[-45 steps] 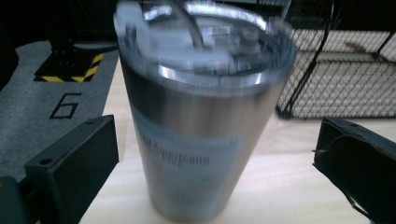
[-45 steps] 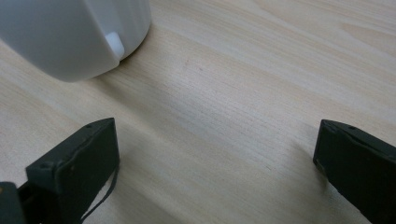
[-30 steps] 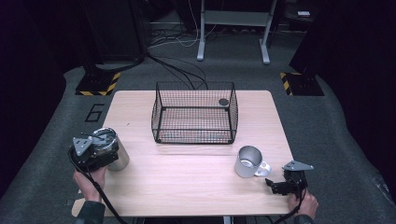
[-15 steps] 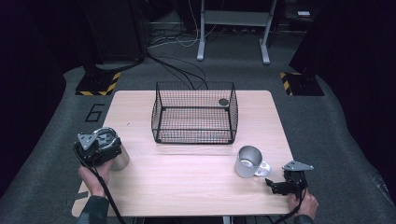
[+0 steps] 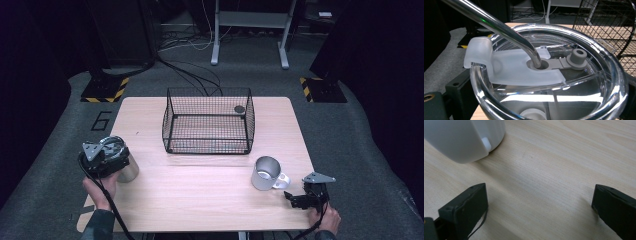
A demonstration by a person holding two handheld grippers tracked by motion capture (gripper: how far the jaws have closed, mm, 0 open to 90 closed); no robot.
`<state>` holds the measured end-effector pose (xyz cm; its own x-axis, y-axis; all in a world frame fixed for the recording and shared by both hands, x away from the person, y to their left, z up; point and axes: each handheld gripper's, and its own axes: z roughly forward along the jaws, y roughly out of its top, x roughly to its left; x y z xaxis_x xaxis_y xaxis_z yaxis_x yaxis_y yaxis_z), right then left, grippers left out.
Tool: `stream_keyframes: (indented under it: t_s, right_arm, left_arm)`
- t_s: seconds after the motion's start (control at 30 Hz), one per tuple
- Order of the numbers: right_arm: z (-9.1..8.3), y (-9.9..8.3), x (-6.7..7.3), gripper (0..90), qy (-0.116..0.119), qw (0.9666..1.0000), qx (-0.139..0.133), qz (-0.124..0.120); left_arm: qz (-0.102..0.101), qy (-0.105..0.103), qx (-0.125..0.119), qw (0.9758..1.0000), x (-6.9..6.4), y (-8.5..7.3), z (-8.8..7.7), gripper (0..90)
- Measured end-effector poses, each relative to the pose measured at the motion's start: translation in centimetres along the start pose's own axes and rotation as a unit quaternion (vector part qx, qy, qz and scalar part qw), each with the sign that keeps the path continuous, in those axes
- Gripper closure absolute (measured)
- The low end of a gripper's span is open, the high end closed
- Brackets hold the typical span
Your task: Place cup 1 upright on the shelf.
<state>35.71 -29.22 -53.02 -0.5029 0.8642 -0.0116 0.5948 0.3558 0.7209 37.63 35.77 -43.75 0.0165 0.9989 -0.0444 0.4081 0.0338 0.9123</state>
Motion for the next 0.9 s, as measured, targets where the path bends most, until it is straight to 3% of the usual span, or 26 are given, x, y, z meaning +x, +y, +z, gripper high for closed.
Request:
stream_keyframes:
  t_s: [0.53,0.9]
  right_arm:
    - [0.0,0.0,0.0,0.0,0.003,1.0000,0.003,0.004]
    - [0.0,0.0,0.0,0.0,0.003,1.0000,0.004,0.004]
  left_arm:
    - [0.012,-0.025,-0.009,0.9996,0.6,1.8,-2.6,3.9]
    - [0.023,-0.059,-0.013,0.9979,-0.8,2.9,-3.6,3.9]
